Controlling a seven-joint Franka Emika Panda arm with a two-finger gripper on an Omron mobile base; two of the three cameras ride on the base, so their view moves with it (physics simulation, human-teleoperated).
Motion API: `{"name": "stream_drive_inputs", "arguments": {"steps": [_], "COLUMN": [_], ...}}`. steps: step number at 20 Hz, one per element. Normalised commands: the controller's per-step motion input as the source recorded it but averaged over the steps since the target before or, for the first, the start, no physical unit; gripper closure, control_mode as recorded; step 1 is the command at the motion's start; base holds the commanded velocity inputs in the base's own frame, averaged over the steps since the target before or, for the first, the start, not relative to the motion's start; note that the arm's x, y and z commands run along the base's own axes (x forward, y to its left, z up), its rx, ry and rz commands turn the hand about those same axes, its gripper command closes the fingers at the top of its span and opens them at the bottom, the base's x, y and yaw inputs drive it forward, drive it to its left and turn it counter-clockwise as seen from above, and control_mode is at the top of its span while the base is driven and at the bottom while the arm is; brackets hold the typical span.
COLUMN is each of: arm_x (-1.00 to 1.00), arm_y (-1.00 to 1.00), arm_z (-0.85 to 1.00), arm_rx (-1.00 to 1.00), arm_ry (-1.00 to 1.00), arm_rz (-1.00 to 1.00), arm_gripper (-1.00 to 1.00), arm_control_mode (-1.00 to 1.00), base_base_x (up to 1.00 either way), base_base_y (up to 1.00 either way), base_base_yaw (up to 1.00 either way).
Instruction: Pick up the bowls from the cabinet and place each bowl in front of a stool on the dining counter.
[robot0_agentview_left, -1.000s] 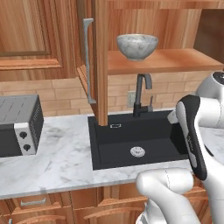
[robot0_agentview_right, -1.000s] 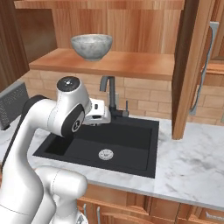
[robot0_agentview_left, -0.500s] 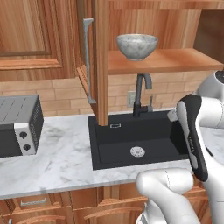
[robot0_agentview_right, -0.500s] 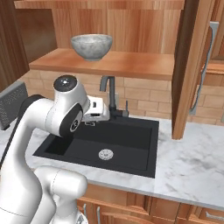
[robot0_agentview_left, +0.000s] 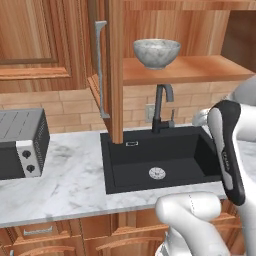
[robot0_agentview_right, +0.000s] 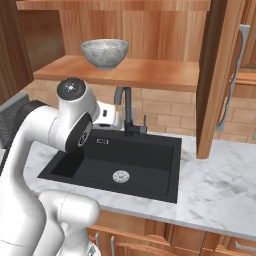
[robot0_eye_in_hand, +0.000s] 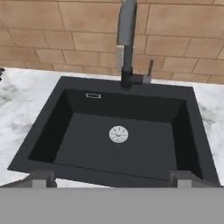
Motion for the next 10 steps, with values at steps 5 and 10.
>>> {"name": "stream_drive_inputs", "arguments": {"steps": [5,10], "arm_x": [0.0,0.0], "arm_y": [0.0,0.11], "arm_z": [0.46,0.38], "arm_rx": [0.45,0.3], "arm_ry": [0.0,0.0], "arm_rz": [0.0,-0.04], "arm_gripper": [-1.0,-1.0], "arm_control_mode": [-1.0,-1.0], "base_base_x": [0.0,0.0], "base_base_y": [0.0,0.0], "base_base_yaw": [0.0,0.0]}}
